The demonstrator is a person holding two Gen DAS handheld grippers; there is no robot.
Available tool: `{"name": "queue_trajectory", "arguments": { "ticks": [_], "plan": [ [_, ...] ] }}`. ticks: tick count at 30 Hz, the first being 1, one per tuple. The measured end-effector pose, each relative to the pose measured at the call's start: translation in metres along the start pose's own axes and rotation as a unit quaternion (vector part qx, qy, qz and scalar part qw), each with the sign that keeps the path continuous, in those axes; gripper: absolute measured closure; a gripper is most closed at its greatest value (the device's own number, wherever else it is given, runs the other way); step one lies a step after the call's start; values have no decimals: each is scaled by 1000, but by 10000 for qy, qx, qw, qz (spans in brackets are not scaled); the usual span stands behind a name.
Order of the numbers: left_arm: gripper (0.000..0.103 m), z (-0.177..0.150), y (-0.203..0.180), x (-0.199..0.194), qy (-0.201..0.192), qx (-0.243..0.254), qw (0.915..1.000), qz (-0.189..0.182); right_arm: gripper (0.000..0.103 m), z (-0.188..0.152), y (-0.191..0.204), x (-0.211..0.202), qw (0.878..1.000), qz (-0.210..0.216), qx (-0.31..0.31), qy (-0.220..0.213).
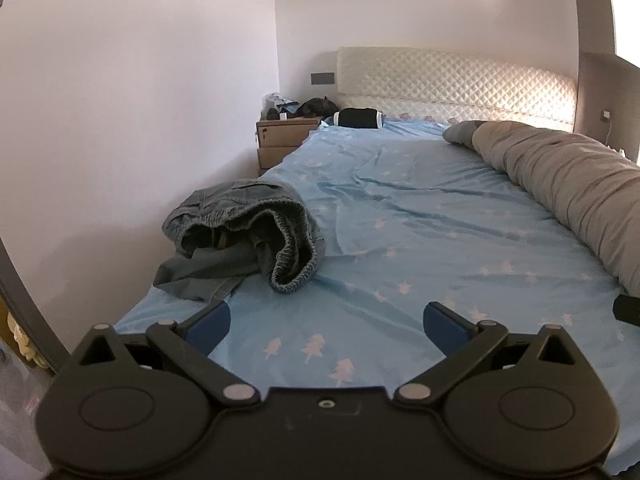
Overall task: Fold clothes
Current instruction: 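Move both open grippers toward the crumpled grey jeans on the bed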
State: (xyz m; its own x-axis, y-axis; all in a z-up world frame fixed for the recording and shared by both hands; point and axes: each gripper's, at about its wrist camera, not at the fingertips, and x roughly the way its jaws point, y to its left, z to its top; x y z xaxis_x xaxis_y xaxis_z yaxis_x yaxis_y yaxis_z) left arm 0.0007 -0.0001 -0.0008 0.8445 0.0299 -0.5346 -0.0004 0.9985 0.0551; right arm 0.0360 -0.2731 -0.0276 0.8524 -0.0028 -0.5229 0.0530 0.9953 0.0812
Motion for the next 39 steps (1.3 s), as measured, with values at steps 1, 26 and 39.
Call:
{"name": "queue_trajectory", "arguments": {
  "ticks": [1,26,39],
  "plan": [
    [0,0,0,1,-5,13,10000,1,0,0,0,1,10000,-2,1,5],
    [0,-2,-5,1,-148,168,9996,-142,0,3,-6,-7,9999,-134,70,3],
    [0,-8,9,-27,-278,6,9996,-10,0,3,-3,-23,9998,-59,65,-176]
  ]
}}
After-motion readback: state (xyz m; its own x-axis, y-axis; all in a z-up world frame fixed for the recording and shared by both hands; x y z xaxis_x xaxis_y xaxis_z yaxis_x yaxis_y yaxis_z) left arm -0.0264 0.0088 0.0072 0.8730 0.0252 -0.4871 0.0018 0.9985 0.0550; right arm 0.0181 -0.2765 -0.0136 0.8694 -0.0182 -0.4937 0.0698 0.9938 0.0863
